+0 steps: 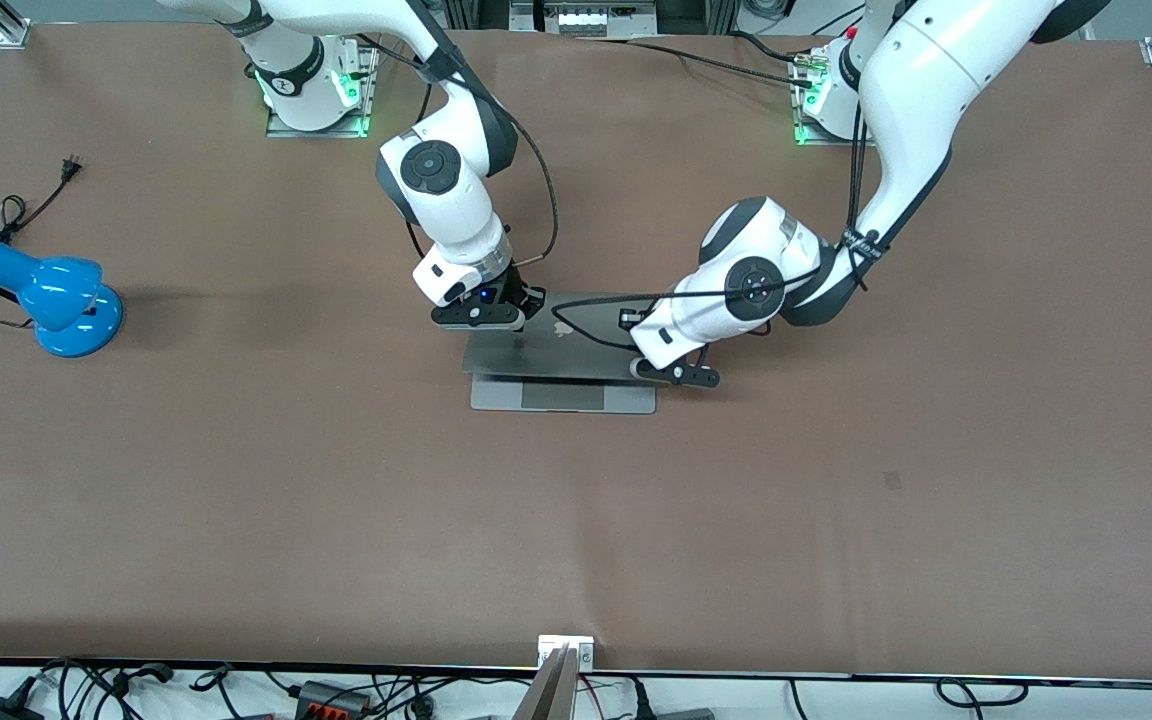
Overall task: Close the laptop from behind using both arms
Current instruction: 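Push the screen down with both grippers until the lid shuts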
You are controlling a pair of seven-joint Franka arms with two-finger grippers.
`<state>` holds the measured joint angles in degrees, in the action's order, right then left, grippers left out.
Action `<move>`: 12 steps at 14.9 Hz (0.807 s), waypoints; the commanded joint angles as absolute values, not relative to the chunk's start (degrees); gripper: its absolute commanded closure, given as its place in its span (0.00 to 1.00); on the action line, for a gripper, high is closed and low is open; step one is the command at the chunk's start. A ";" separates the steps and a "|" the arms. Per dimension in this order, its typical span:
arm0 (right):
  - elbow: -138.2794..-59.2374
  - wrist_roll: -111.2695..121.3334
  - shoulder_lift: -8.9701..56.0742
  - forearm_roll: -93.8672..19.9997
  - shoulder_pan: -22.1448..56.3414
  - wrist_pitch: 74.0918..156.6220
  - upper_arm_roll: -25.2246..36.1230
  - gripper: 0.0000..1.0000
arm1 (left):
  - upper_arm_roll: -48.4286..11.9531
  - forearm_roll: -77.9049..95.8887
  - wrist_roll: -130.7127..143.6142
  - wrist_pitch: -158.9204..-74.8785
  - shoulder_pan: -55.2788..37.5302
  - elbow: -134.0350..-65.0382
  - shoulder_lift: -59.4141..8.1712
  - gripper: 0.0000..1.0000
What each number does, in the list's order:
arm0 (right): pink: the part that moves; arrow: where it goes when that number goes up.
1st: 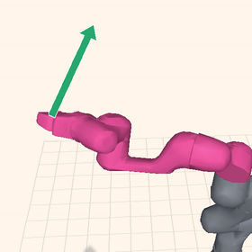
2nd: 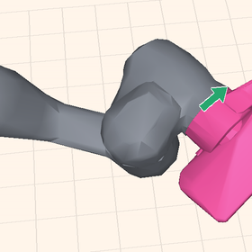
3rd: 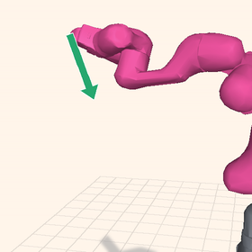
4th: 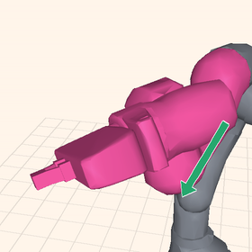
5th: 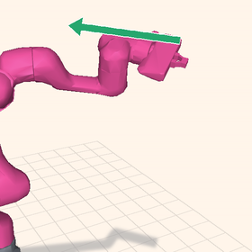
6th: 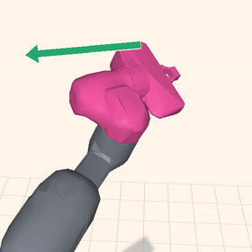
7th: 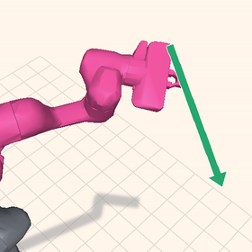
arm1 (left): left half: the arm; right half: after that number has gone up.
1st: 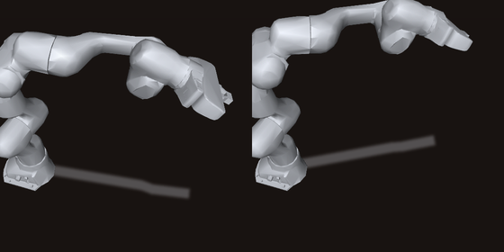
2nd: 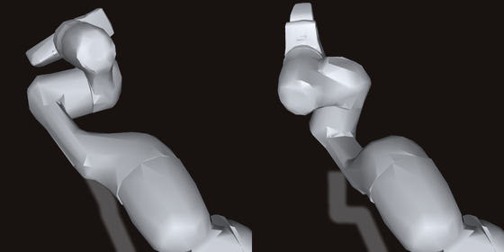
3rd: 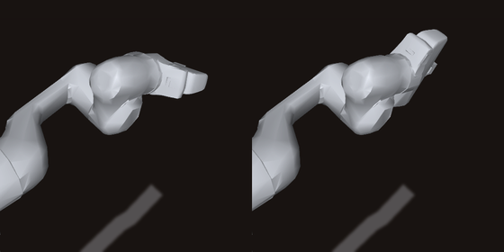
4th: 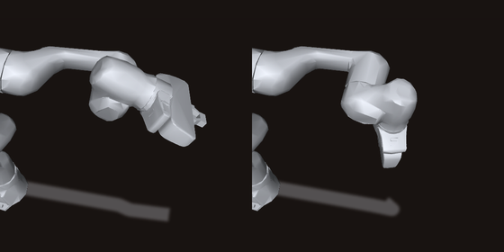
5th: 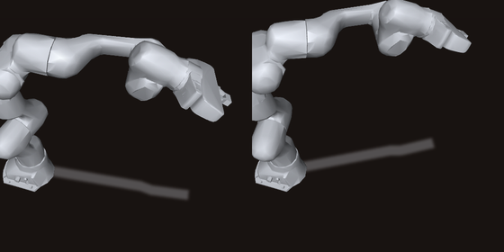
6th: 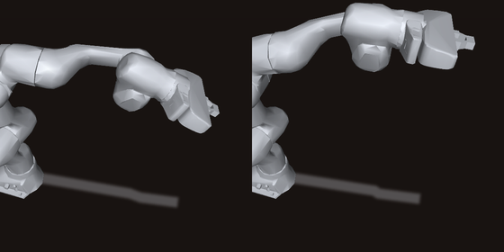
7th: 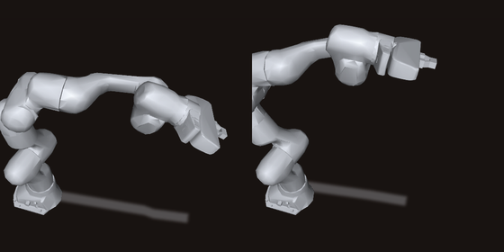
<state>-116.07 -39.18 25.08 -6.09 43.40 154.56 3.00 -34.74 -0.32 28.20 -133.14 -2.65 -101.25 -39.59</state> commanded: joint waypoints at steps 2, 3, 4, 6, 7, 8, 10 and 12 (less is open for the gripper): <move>-114.17 -37.53 28.11 -5.36 42.45 156.70 2.64 1.00 | -32.18 -2.99 29.80 -133.07 -5.88 -95.11 -44.29 1.00; -113.91 -37.53 29.00 -5.36 42.45 157.49 2.64 1.00 | -31.04 -2.99 29.88 -133.07 -7.19 -94.40 -44.56 1.00; -113.56 -37.44 29.87 -5.36 42.45 158.20 2.72 1.00 | -29.81 -2.90 29.88 -133.15 -8.43 -94.31 -44.73 1.00; -113.29 -37.18 31.11 -5.36 42.45 158.38 2.72 1.00 | -28.92 -2.81 29.88 -133.15 -9.23 -94.31 -45.17 1.00; -113.29 -37.18 32.07 -5.27 42.54 159.42 2.72 1.00 | -28.92 -2.90 29.88 -133.15 -9.14 -94.22 -45.35 1.00; -113.29 -37.18 32.95 -5.27 42.45 161.09 2.72 1.00 | -28.83 -2.90 29.80 -133.59 -9.23 -94.13 -45.61 1.00; -113.29 -37.09 33.49 -5.27 42.45 161.81 2.72 1.00 | -28.92 -2.99 29.79 -135.70 -9.14 -93.69 -46.14 1.00; -113.38 -37.09 33.57 -5.19 42.63 161.81 2.72 1.00 | -28.83 -2.99 29.79 -135.88 -9.23 -93.78 -46.49 1.00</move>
<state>-114.44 -37.90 32.83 -5.82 42.88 161.38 3.01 -29.21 -1.29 28.74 -135.42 -8.51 -95.43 -45.14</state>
